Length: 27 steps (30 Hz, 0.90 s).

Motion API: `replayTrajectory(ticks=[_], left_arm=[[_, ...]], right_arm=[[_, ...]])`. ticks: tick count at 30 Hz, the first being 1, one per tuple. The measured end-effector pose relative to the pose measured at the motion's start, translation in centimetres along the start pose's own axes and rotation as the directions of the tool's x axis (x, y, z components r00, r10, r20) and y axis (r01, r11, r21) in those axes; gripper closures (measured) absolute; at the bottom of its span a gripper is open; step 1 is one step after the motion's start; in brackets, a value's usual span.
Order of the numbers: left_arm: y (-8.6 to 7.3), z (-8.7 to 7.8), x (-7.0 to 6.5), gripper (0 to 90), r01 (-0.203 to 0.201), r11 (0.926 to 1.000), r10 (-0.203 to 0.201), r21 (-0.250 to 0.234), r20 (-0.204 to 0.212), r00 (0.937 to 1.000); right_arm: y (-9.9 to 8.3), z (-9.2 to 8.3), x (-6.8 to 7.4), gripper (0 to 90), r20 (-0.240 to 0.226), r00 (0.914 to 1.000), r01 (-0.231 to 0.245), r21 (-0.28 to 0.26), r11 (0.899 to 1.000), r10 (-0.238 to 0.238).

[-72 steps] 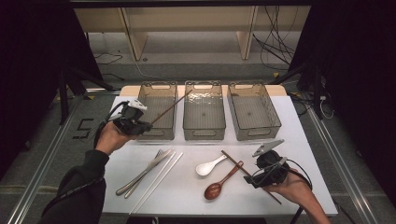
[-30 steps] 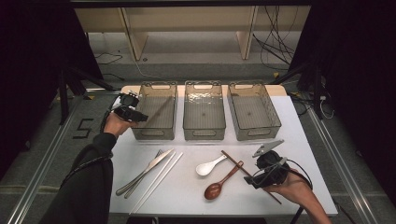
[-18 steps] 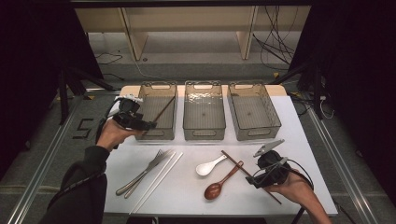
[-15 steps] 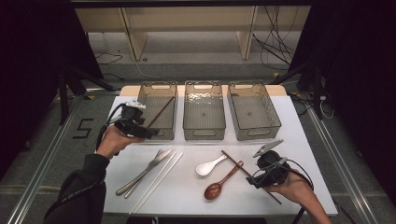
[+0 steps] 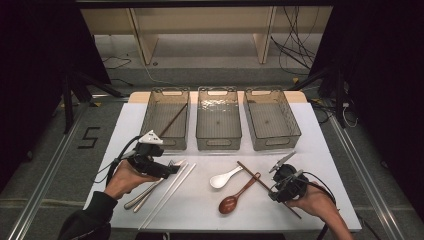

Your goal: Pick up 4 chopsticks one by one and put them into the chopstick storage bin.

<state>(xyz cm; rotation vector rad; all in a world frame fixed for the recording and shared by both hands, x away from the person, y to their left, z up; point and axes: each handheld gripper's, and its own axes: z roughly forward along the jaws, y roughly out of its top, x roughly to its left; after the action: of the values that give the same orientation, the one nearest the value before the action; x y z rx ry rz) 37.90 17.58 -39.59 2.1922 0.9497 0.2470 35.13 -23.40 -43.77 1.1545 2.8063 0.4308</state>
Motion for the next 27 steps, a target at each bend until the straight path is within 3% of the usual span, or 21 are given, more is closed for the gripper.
replayTrajectory(ticks=[7,16,27], left_arm=[[-1.0,0.0,-1.4,12.9,-0.023,0.9997,0.024,-0.007,0.026,0.9994],[-1.8,0.6,-2.6,12.9,-0.056,0.9984,0.056,0.008,0.023,0.9982],[-2.1,0.8,-3.3,12.9,-0.057,0.9983,0.057,0.012,0.04,0.9976]], right_arm=[[0.3,0.7,-0.2,68.5,0.0,1.0,0.001,0.052,0.999,-0.001],[0.4,1.1,-0.2,75.6,-0.005,0.9999,0.01,0.081,0.997,-0.01],[0.5,1.6,-0.2,82.9,0.013,0.9995,0.025,0.119,0.993,-0.027]])
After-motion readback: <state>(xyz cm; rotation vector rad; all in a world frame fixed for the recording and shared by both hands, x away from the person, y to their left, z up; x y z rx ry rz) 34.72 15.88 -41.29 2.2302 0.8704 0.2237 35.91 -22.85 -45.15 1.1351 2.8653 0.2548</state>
